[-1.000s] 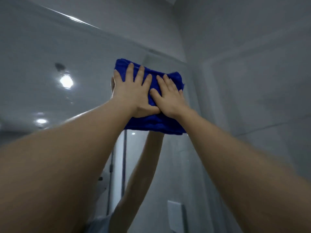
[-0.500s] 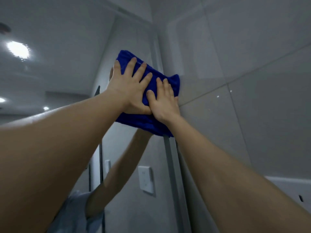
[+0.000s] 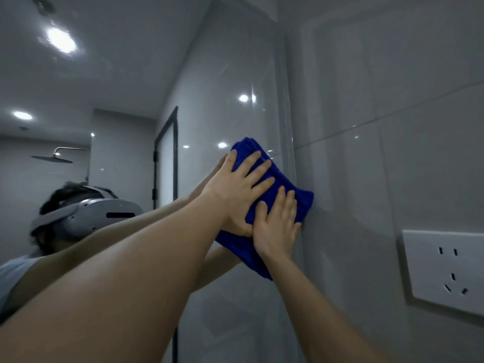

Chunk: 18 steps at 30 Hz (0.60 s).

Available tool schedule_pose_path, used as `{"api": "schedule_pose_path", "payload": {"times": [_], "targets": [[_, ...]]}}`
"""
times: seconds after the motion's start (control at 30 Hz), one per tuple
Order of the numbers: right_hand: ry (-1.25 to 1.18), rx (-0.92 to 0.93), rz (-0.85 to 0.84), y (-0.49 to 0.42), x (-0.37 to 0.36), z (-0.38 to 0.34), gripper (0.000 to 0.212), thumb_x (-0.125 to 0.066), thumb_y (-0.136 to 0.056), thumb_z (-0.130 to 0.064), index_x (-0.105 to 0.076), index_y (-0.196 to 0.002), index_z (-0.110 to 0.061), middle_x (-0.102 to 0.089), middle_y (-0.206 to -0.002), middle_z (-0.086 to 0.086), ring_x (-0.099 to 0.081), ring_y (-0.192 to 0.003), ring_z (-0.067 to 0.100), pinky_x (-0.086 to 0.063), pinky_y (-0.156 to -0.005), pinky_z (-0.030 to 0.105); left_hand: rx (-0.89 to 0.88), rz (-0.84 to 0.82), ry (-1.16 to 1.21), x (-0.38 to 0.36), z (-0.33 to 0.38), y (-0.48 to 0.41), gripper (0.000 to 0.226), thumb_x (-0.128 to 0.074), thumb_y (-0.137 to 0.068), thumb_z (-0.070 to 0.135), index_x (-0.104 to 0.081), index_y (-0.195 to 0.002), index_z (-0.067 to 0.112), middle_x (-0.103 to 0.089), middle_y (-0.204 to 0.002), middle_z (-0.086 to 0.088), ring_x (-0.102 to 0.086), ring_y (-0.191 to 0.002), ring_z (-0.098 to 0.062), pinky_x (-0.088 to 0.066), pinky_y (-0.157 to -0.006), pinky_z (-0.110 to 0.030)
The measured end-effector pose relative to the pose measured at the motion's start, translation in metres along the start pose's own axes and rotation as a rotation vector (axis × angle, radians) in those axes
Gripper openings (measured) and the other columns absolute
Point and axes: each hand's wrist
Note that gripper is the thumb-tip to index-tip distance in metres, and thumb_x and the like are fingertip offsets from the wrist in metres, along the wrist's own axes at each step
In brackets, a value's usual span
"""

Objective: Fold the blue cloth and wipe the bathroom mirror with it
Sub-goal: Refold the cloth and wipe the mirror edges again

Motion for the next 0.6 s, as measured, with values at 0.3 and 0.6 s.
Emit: {"api": "schedule_pose_path", "payload": {"times": [0.3, 0.6], "targets": [[0.004, -0.038, 0.030, 0.039, -0.022, -0.062, 0.056, -0.020, -0.100, -0.036, 0.004, -0.149, -0.022, 0.011, -0.157, -0.001, 0.009, -0.144, 0.013, 0.005, -0.115, 0.043, -0.010, -0.001, 0.011, 0.004, -0.042, 0.061, 0.086, -0.031, -0.084, 0.067, 0.006, -0.148, 0.023, 0.016, -0.156, -0.005, 0.017, -0.142, -0.029, 0.006, -0.113, -0.055], [0.015, 0.076, 0.037, 0.078, -0.046, -0.158, 0.059, -0.022, -0.099, -0.038, 0.005, -0.149, -0.023, 0.012, -0.157, -0.001, 0.010, -0.144, 0.014, 0.006, -0.115, 0.045, 0.102, 0.047, -0.017, 0.023, -0.117, 0.144, 0.090, -0.032, -0.082, 0.068, 0.011, -0.147, 0.023, 0.019, -0.155, -0.005, 0.019, -0.142, -0.028, 0.007, -0.112, -0.053]]}}
Point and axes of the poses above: each hand's wrist, its own y-axis away from the middle knuckle, its own x-axis out of the back of the hand, z = x × y
